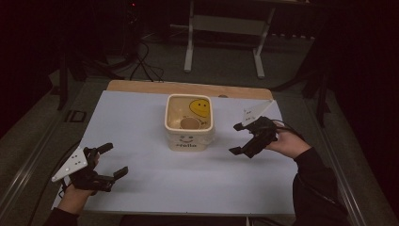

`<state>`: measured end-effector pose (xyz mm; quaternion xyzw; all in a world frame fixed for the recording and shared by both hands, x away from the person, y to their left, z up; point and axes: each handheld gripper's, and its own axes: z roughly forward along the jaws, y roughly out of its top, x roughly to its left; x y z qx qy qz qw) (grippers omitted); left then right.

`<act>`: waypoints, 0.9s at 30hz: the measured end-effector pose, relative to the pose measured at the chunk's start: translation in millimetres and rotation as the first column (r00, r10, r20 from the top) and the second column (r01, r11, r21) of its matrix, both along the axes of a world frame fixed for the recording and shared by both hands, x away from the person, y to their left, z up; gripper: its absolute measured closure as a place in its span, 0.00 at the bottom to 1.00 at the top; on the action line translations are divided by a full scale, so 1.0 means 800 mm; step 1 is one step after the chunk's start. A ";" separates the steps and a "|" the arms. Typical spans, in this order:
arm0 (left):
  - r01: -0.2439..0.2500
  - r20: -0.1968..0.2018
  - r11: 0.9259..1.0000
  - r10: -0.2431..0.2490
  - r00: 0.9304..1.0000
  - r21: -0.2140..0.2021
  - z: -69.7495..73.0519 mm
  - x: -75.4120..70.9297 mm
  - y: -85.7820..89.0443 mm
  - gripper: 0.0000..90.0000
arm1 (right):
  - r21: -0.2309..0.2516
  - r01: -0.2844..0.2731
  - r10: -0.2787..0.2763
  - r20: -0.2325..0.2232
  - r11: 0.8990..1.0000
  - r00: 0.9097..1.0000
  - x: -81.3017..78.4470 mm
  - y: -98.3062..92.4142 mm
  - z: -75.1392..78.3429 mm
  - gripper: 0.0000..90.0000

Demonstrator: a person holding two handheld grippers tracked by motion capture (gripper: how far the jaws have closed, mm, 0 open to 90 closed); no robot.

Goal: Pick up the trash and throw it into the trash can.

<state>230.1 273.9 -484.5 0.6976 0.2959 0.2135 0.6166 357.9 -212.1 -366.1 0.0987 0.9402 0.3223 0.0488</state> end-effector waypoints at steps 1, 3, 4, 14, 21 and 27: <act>0.001 -0.001 1.000 -0.001 1.000 -0.001 0.000 0.000 0.000 0.01 | 0.005 0.005 -0.005 0.002 1.000 1.000 -0.002 -0.001 -0.003 0.15; 0.001 -0.001 1.000 -0.001 1.000 0.001 0.000 0.000 0.000 0.01 | 0.025 0.019 -0.020 0.009 0.999 1.000 -0.005 -0.005 -0.009 0.15; 0.001 -0.001 1.000 -0.001 1.000 0.001 0.000 0.000 0.000 0.01 | 0.041 0.025 -0.025 0.009 0.999 1.000 -0.006 -0.007 -0.012 0.15; 0.001 -0.002 1.000 -0.001 1.000 0.001 0.000 0.000 0.000 0.01 | 0.114 0.078 -0.081 0.017 0.990 0.997 -0.018 -0.015 -0.040 0.15; 0.002 -0.002 1.000 -0.002 1.000 0.001 0.000 0.000 0.000 0.01 | 0.144 0.119 -0.121 0.006 0.982 0.993 -0.024 -0.025 -0.065 0.15; 0.001 -0.002 1.000 -0.001 1.000 0.002 0.000 0.000 -0.001 0.01 | 0.158 0.148 -0.151 0.008 0.976 0.988 -0.032 -0.031 -0.083 0.15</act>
